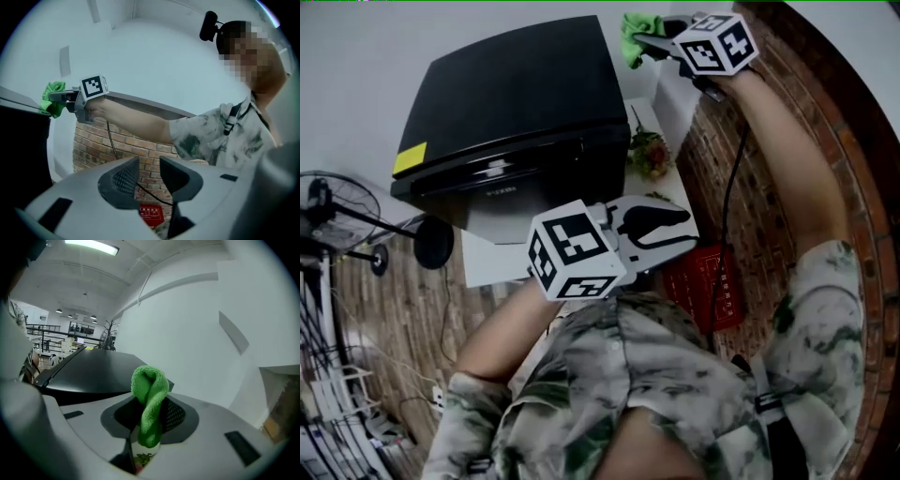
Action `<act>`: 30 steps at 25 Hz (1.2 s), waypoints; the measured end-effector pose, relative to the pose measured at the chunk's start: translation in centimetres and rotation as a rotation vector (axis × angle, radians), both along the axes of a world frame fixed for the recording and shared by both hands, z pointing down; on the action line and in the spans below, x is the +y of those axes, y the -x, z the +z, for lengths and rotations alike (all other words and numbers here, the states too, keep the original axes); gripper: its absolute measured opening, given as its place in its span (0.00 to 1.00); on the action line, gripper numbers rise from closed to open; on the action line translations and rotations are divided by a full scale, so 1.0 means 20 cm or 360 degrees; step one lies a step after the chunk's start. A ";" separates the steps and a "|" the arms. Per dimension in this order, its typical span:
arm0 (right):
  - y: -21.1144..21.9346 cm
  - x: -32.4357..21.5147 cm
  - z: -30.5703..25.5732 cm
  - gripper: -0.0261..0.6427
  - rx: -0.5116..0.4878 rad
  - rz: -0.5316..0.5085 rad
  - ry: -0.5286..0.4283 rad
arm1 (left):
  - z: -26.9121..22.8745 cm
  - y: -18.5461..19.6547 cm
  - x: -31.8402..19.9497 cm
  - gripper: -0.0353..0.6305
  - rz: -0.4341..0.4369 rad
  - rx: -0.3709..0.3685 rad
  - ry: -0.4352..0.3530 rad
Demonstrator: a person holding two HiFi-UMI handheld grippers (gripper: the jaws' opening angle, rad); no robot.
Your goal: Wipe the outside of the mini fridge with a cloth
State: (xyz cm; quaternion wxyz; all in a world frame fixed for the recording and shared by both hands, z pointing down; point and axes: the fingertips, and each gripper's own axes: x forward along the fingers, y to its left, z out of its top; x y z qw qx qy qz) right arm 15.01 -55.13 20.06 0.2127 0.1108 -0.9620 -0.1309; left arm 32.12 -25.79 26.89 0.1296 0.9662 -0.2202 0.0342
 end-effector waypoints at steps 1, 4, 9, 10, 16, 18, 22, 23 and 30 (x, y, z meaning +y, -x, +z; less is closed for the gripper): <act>0.02 -0.01 0.02 0.21 0.0008 -0.0026 -0.0007 | 0.00 -0.02 -0.03 0.26 -0.0030 0.0000 0.0002; 0.08 -0.05 0.11 0.21 0.0041 -0.0094 -0.0030 | 0.03 -0.07 -0.11 0.26 -0.0106 -0.0016 0.0009; 0.19 -0.11 0.21 0.21 0.0010 -0.0142 -0.0036 | 0.11 -0.10 -0.19 0.26 -0.0211 -0.0051 0.0046; 0.21 -0.12 0.23 0.21 0.0006 -0.0148 -0.0043 | 0.12 -0.11 -0.20 0.26 -0.0227 -0.0053 0.0053; 0.30 -0.11 0.37 0.21 0.0035 -0.0190 -0.0104 | 0.17 -0.09 -0.23 0.26 -0.0320 -0.0086 0.0088; 0.32 -0.12 0.43 0.21 0.0037 -0.0194 -0.0097 | 0.19 -0.07 -0.23 0.26 -0.0343 -0.0074 0.0115; 0.32 -0.12 0.56 0.21 0.0043 -0.0203 -0.0069 | 0.24 -0.05 -0.23 0.26 -0.0384 -0.0097 0.0139; 0.31 -0.12 0.61 0.21 0.0053 -0.0205 -0.0065 | 0.26 -0.05 -0.23 0.26 -0.0395 -0.0110 0.0140; 0.29 -0.12 0.89 0.21 0.0110 -0.0202 -0.0001 | 0.31 -0.06 -0.24 0.26 -0.0439 -0.0123 0.0177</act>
